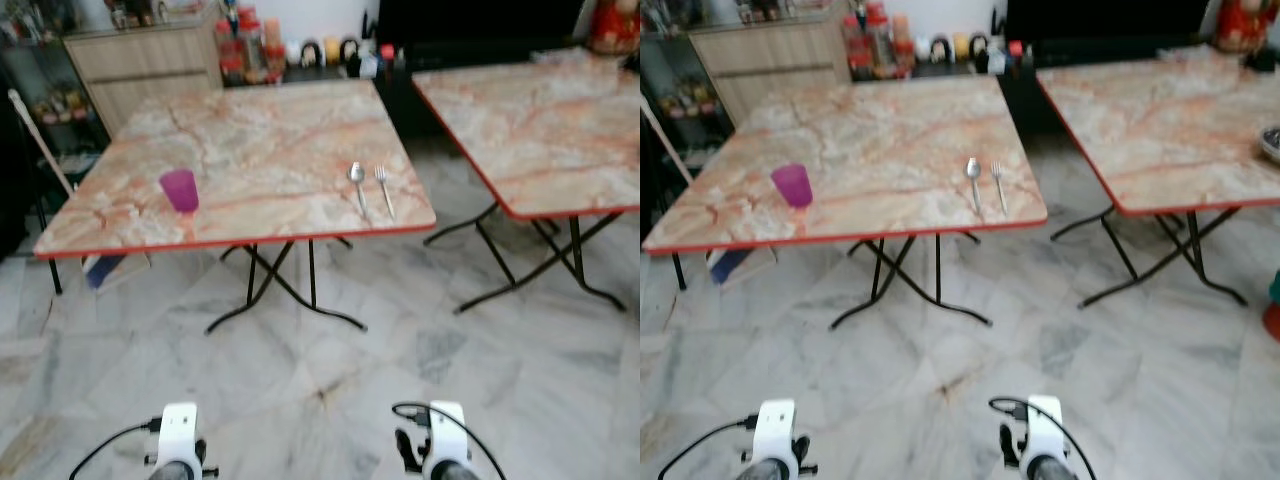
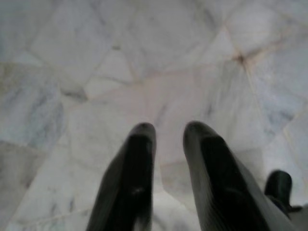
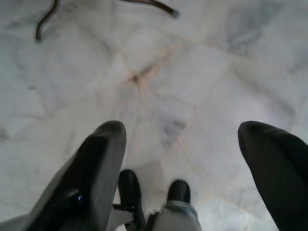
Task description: Setting the table
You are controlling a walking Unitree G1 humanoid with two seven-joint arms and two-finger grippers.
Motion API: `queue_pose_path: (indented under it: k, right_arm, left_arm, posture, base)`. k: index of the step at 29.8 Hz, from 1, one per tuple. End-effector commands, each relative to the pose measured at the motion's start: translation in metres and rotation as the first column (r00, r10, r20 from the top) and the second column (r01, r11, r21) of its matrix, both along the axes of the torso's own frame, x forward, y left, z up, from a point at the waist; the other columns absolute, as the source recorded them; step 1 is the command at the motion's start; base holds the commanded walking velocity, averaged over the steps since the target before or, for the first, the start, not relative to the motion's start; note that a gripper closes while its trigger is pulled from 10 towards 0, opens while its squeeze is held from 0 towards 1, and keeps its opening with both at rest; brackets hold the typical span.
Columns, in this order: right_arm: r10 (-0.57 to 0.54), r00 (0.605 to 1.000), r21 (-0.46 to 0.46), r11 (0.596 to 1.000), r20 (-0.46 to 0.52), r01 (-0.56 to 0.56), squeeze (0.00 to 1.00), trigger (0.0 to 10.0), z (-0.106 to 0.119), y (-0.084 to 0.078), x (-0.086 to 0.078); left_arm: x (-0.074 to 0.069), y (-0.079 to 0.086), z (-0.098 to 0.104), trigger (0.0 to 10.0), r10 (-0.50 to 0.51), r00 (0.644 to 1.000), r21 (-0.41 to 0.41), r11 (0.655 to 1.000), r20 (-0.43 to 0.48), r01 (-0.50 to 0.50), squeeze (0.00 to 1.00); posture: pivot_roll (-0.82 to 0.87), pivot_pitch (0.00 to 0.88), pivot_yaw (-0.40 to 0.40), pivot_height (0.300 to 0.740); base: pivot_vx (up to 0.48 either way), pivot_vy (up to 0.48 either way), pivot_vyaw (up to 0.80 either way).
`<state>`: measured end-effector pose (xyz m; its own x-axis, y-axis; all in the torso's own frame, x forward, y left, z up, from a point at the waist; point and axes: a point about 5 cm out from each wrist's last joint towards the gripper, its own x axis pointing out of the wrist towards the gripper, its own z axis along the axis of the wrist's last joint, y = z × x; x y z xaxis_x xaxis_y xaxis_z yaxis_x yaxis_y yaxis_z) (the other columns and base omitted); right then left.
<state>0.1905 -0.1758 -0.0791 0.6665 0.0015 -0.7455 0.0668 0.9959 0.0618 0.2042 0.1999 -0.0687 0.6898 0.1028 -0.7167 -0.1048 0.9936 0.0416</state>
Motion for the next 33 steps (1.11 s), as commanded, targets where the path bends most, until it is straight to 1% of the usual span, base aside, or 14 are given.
queue_pose_path:
  k: [1,3,12,15,18,23,24,26,33]
  right_arm:
    - [0.009,1.0,0.014,1.0,0.005,-0.009,0.0,10.0,0.0003,0.0067,0.0017]
    - [0.011,1.0,0.016,1.0,0.003,-0.011,0.0,10.0,-0.0001,0.0077,0.0011]
    - [0.016,1.0,0.016,1.0,-0.002,-0.016,0.0,10.0,-0.0009,0.0081,-0.0006]
    - [0.017,1.0,0.012,1.0,0.001,-0.017,0.0,10.0,-0.0005,0.0075,0.0002]
    - [0.041,0.999,-0.008,0.999,0.009,-0.041,0.0,10.0,0.0004,0.007,0.0013]
    - [0.039,0.999,-0.015,0.999,0.012,-0.038,0.0,10.0,0.0009,0.0068,0.0022]
    - [0.011,1.0,-0.003,1.0,0.009,-0.011,0.0,10.0,0.0009,0.0062,0.0027]
    - [-0.005,1.0,-0.001,1.0,0.012,0.005,0.0,10.0,0.0015,0.0047,0.0036]
    - [-0.005,1.0,-0.008,1.0,0.011,0.005,0.0,10.0,0.0009,0.0041,0.0022]
  left_arm:
    - [-0.0034,0.007,-0.001,10.0,-0.005,1.0,0.024,1.0,-0.02,0.006,0.0]
    - [-0.0041,0.0074,-0.0013,10.0,-0.007,1.0,0.025,1.0,-0.022,0.008,0.0]
    - [-0.0047,0.0075,-0.0012,10.0,-0.007,1.0,0.028,1.0,-0.012,0.007,0.0]
    - [-0.0059,0.009,-0.0014,10.0,0.016,1.0,0.012,1.0,-0.006,-0.016,0.0]
    - [-0.0066,0.0103,-0.0016,10.0,0.013,1.0,0.033,0.999,-0.011,-0.013,0.0]
    - [-0.0071,0.0113,-0.0017,10.0,0.021,1.0,0.038,0.999,-0.013,-0.02,0.0]
    - [-0.0068,0.0125,-0.0014,10.0,0.023,1.0,0.04,0.999,-0.013,-0.022,0.0]
    - [-0.0068,0.0134,-0.0013,10.0,0.025,1.0,0.042,0.999,-0.016,-0.024,0.0]
    - [-0.0079,0.0151,-0.0016,10.0,0.036,0.999,0.043,0.998,-0.019,-0.035,0.0]
  posture:
    - [0.06,0.0,0.065,0.728]
    - [0.06,0.0,0.066,0.728]
    - [0.06,0.0,0.066,0.728]
    - [0.06,0.0,0.064,0.728]
    - [0.07,0.0,0.061,0.728]
    - [0.07,0.0,0.061,0.728]
    - [0.06,0.0,0.063,0.728]
    - [0.06,0.0,0.065,0.728]
    - [0.06,0.0,0.07,0.728]
  base:
    - [0.0,0.386,0.0]
    - [0.0,0.375,0.0]
    - [0.0,0.0,0.0]
    - [0.0,0.0,0.0]
    - [0.274,0.0,0.0]
    - [0.334,0.0,0.76]
    - [0.345,0.0,0.0]
    - [0.345,0.0,0.0]
    - [0.348,0.0,0.0]
